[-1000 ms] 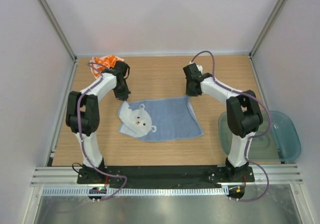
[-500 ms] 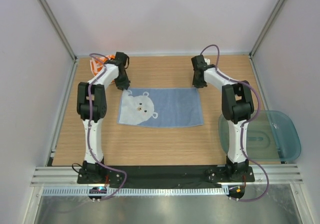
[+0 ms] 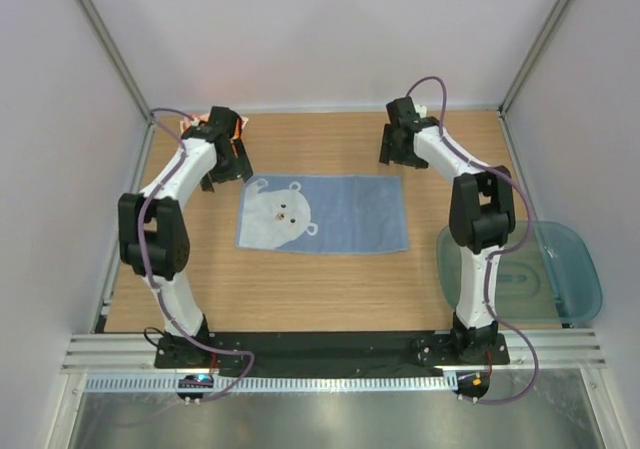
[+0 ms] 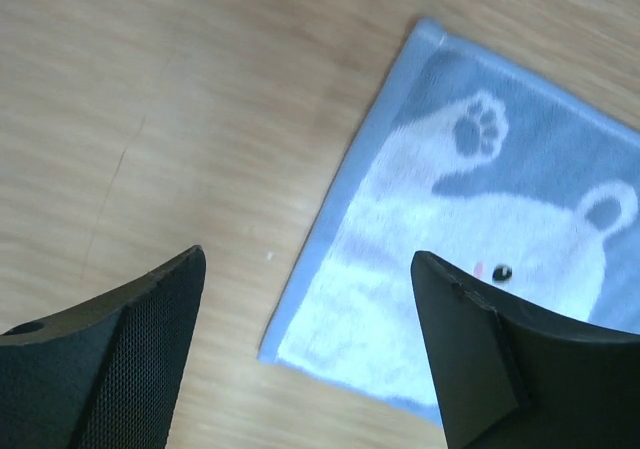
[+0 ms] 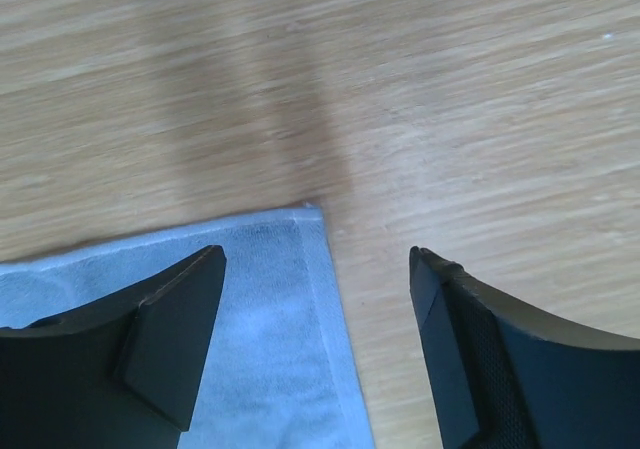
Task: Roll the towels
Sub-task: Flatten the towel
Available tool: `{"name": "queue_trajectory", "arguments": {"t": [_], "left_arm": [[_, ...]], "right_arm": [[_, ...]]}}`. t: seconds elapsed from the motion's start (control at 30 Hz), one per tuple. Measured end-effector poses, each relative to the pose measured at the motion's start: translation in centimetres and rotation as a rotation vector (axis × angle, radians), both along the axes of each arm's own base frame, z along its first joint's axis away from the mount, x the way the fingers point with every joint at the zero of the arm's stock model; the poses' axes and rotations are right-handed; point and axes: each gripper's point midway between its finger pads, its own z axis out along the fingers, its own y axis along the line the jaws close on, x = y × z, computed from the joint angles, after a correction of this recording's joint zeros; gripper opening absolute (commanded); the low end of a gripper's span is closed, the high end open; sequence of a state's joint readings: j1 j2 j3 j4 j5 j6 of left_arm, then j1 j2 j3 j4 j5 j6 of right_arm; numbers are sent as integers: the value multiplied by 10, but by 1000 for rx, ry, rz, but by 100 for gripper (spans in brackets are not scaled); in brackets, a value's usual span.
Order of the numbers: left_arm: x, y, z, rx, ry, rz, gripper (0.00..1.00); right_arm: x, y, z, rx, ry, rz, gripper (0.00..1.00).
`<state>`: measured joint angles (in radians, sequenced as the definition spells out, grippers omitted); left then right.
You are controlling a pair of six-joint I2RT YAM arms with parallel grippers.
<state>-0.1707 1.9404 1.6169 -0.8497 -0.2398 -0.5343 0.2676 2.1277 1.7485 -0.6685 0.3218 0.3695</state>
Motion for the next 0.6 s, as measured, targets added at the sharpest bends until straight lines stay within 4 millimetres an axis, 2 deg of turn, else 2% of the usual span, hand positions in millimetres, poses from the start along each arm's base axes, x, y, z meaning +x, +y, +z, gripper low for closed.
{"name": "queue_trajectory", "arguments": {"t": [0.1,0.17,0.23,0.33,0.4,0.5,0.6], "left_arm": [[-35,4,26,-20,-43,33,80],[-65,6,30,-41,-59,57,79],[-95,6,21,-69,-46,75,79],[-143,4,-6,-113,11,98,80],[-167,3,-24,-141,37,117,80],[-188,2,-40,-179,32,155,79],[-188,0,-43,-209,-17,181,70]], "right_arm": [[-12,-4,32,7,-36,-4,83],[-31,-7,58,28,-74,-7,83],[-54,-9,82,70,-120,-5,84],[-91,-13,104,119,-160,-5,85],[-113,-13,110,154,-173,6,86],[-140,-8,103,210,-160,28,86],[-158,-4,93,235,-125,47,84]]}}
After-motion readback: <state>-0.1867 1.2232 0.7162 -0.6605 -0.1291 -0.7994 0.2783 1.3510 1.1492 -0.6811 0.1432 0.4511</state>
